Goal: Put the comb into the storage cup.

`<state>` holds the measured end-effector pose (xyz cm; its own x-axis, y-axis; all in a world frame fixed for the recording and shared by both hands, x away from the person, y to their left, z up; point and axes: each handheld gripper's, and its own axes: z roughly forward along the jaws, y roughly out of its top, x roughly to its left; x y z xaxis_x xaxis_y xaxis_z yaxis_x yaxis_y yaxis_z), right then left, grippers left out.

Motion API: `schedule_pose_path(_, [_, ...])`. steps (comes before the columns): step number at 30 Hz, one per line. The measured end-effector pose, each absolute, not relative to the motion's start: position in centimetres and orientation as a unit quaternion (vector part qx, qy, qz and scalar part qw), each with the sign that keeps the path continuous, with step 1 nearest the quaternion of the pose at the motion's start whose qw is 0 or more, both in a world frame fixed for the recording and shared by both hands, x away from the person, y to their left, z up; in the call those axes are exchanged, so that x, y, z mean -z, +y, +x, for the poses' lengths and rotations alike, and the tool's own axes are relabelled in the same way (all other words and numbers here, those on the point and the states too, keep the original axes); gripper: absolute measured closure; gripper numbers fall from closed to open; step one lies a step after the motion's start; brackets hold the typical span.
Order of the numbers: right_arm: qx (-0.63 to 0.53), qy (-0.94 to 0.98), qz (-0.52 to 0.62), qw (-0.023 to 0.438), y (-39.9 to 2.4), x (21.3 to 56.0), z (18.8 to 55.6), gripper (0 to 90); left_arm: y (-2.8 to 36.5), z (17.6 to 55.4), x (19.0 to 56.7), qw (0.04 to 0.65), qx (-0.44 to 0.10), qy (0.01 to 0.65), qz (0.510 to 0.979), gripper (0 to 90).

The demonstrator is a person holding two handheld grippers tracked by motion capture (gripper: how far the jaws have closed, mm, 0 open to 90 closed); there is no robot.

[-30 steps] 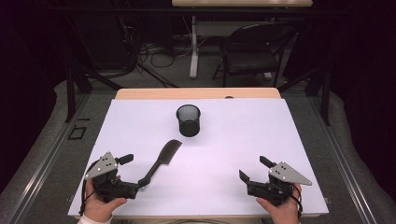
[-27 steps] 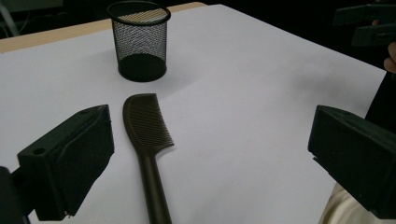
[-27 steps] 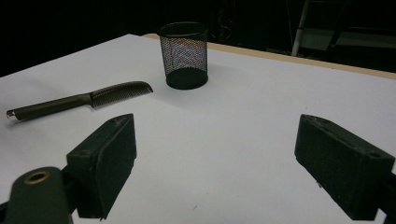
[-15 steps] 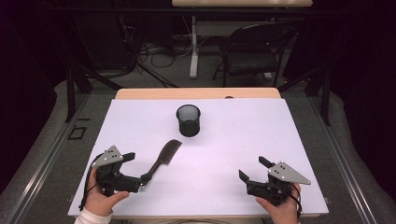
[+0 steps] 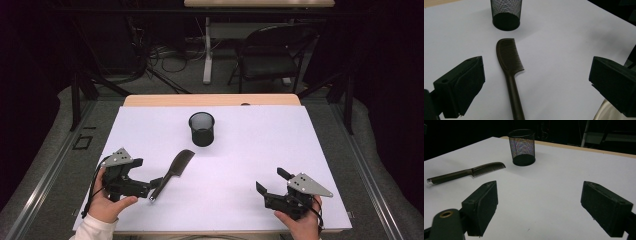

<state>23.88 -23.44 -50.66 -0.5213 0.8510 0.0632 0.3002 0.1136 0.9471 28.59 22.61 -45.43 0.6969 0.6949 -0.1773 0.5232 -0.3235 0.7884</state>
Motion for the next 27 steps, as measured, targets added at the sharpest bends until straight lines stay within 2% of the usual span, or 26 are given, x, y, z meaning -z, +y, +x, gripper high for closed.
schedule_pose_path(27, [-0.519,0.701,0.416,0.257,-23.5,50.9,24.0,14.5,21.5,30.9,45.1,0.372,-0.074,0.4,0.834,0.5])
